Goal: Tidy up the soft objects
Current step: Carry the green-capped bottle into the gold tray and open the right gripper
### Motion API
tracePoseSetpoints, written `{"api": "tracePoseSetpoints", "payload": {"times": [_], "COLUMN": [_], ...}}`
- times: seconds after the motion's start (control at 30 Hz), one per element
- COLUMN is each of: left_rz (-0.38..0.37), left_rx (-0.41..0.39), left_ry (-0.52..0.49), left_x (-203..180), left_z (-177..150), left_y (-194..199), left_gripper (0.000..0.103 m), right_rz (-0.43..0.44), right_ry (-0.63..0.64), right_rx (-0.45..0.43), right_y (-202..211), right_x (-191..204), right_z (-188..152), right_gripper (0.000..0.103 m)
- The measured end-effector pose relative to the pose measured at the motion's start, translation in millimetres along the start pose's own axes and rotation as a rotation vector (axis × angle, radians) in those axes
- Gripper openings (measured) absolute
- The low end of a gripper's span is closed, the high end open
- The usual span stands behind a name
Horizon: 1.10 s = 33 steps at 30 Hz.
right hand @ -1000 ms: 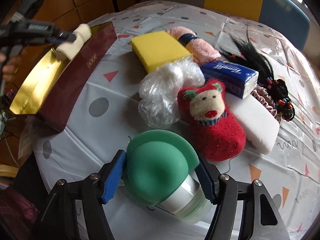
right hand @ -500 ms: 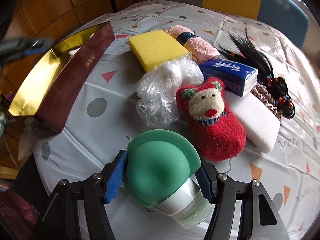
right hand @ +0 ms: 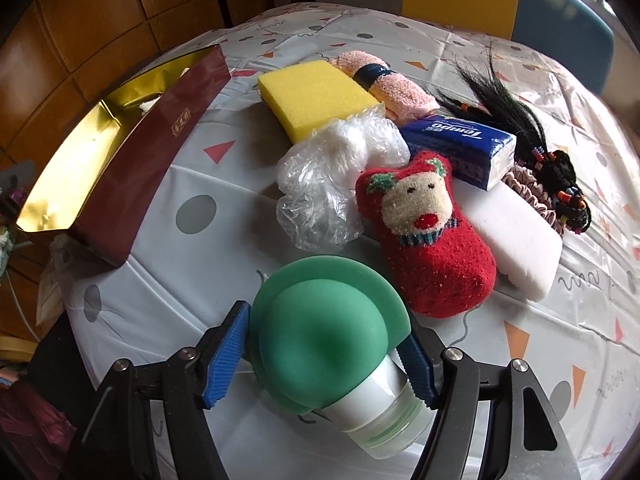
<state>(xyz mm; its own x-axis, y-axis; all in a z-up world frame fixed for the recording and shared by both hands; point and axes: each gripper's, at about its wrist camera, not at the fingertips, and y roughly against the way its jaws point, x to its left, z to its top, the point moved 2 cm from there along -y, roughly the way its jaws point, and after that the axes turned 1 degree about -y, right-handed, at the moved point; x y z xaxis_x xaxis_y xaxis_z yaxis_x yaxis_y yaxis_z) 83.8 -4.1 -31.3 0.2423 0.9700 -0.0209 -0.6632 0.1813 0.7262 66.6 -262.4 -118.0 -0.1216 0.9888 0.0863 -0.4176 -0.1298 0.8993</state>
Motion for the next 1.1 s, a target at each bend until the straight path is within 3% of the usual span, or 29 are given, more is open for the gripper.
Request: {"api": "tracePoseSetpoints", "payload": {"times": [0.1,0.23,0.4,0.53,0.73,0.97,1.1], "left_rz": [-0.002,-0.048,-0.068,-0.008,0.067,0.177,0.229], "left_rx": [-0.034,0.012,0.003,-0.041,-0.05,-0.07,-0.086], "left_ry": [-0.009,0.025,0.041,0.026,0.111,0.178,0.192], "left_x": [-1,0,7,15,39,64,74], "left_z": [0,-4,-6,-4,-5,-6,-5], "left_y": [4,0,10,22,27,38,44], "left_gripper": [0.06,0.061,0.067,0.067,0.067,0.067,0.067], "right_rz": [-0.025,-0.051,-0.074,-0.093,-0.07,0.011,0.051], "right_ry": [0.015,0.034,0.022,-0.035,-0.067,0.011,0.07], "right_rx": [-0.005,-0.007,0.002,0.003,-0.072,-0.158,-0.161], "right_y": [2,3,4,5,24,45,41], "right_x": [4,10,18,21,52,112,150], "right_z": [-1,-1,-1,1,16,51,74], "right_gripper": [0.064,0.061,0.061,0.062,0.062,0.062,0.063]}}
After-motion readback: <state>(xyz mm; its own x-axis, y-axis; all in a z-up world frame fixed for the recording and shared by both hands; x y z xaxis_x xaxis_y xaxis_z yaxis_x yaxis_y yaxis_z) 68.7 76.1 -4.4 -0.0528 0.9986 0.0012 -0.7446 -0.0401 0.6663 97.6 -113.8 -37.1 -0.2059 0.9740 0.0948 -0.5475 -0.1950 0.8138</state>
